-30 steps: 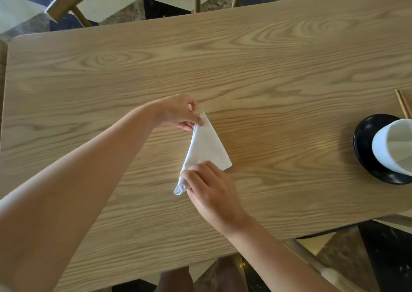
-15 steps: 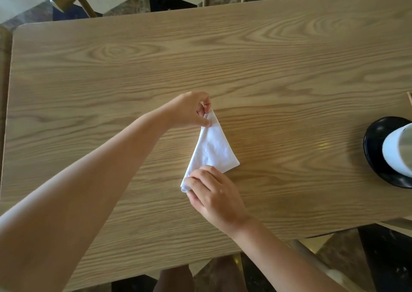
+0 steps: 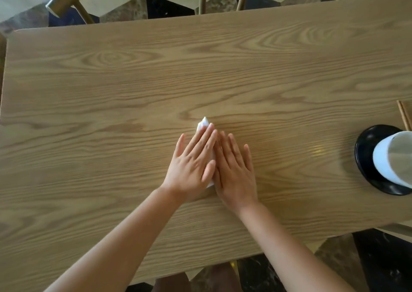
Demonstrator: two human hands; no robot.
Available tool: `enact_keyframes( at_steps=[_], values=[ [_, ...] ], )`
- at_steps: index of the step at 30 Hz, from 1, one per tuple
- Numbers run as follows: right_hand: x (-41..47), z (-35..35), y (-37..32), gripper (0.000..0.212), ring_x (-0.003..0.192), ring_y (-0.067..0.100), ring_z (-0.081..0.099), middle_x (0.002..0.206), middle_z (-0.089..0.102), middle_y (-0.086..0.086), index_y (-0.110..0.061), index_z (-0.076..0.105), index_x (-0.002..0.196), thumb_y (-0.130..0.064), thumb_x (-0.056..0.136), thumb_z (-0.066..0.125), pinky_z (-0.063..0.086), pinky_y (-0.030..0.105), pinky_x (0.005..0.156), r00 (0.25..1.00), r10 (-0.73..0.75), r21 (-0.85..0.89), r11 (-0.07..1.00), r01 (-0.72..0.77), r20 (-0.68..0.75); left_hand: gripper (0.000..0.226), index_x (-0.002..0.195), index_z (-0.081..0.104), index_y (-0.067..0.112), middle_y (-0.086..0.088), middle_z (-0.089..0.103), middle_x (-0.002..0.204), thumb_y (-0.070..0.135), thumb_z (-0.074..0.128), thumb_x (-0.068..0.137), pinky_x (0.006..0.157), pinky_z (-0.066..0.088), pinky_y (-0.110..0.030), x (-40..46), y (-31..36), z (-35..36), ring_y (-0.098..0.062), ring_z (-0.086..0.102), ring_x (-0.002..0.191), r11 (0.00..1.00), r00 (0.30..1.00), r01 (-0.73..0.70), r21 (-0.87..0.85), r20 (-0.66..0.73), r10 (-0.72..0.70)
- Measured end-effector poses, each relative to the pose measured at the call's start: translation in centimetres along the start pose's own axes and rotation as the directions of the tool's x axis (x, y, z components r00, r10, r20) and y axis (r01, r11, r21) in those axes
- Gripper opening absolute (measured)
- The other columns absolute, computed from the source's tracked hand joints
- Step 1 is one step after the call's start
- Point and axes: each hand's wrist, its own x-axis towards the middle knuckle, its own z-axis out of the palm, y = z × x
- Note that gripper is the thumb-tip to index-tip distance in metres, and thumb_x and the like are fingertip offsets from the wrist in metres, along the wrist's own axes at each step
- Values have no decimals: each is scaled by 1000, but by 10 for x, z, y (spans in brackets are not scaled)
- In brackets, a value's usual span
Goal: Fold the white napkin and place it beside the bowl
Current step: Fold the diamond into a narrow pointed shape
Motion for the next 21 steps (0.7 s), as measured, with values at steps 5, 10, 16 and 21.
enact_keyframes(
  at_steps=[5, 10, 16, 21],
  values=[
    [1, 2, 5, 57, 142, 11, 4, 154, 8, -3, -15, 15, 148, -42, 97, 16, 4, 50, 112, 998, -39, -101, 994, 44, 48, 68, 148, 21, 11, -1, 16, 157, 28, 29, 83, 115, 7, -49, 0, -2, 3, -12, 9, 145, 998, 1000, 26, 66, 10, -27],
    [1, 1, 5, 61, 142, 12, 7, 154, 10, -2, -15, 15, 147, -40, 93, 28, 5, 52, 111, 997, -44, -96, 994, 50, 66, 58, 145, 29, 9, -5, 24, 154, 29, 29, 91, 113, 15, -49, -11, 4, 2, -14, 19, 142, 992, 998, 63, 110, 7, -64],
    [2, -4, 4, 62, 143, 16, 13, 156, 13, 0, -14, 16, 147, -34, 90, 28, 11, 56, 112, 995, -51, -81, 995, 58, 83, 57, 147, 18, 18, 1, 22, 154, 32, 30, 94, 114, 11, -48, -51, -1, 7, -10, 13, 143, 981, 994, 90, 170, 41, -99],
    [2, -4, 4, 61, 143, 17, 15, 156, 15, 1, -13, 17, 147, -35, 91, 28, 15, 57, 111, 996, -56, -84, 995, 62, 76, 54, 147, 24, 20, 3, 22, 155, 33, 28, 95, 113, 7, -51, -56, 3, 3, -9, 14, 142, 968, 987, 128, 217, 71, -146]
  ],
)
